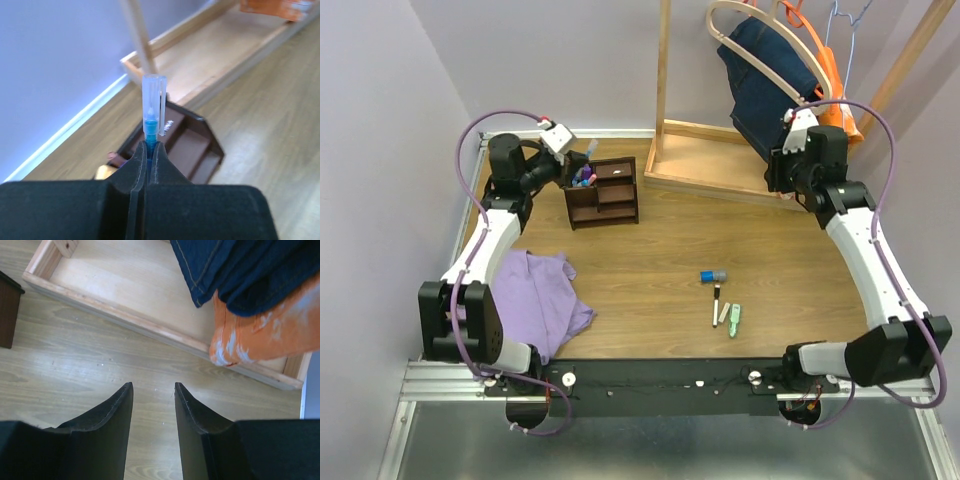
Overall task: Sort the stationery into containers
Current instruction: Place the pen in the storage box.
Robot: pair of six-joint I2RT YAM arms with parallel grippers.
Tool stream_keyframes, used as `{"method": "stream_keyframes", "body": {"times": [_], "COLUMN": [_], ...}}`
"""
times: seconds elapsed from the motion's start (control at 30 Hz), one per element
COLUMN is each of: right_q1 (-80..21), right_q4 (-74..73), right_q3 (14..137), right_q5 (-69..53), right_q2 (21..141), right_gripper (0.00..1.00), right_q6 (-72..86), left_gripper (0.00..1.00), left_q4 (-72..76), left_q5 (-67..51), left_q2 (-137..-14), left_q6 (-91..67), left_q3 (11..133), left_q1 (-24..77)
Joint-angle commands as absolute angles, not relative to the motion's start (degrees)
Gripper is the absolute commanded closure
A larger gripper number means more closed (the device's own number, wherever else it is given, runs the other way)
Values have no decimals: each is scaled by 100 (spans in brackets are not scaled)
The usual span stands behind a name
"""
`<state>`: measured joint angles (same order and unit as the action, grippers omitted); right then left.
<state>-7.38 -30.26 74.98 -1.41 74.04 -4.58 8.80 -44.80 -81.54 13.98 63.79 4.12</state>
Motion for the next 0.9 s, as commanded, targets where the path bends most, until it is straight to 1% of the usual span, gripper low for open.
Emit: {"method": "stream_keyframes", "body": {"times": [0.0,0.13,0.3,0.47,0.87], "right_q1": [-694,-694,-694,-686,-694], "right_q4": [-3129,-3164,-3366,-3358,-3401], "right_q3": [8033,8191,8559,8780,8745], "right_q5": [-141,122,211,229,211], "right_q2": [7865,8112,8411,8639,8798], "right_gripper": [54,54,54,54,54], "right_q6": [-808,-1054,-1221,-1248,-1309], "left_gripper": [100,100,100,100,100], "left_q4": [2697,3356,3937,4043,3964], "left_q5": [-5026,-5238,-5150,-5071,-5045], "left_q2": [-8586,-9183,-9527,-9677,-9879], "left_q6": [660,212,-315,-404,-97], "left_q3": [6240,6240,6231,6144,5740], "left_q1": [-104,-378,-413,-264,-184]}}
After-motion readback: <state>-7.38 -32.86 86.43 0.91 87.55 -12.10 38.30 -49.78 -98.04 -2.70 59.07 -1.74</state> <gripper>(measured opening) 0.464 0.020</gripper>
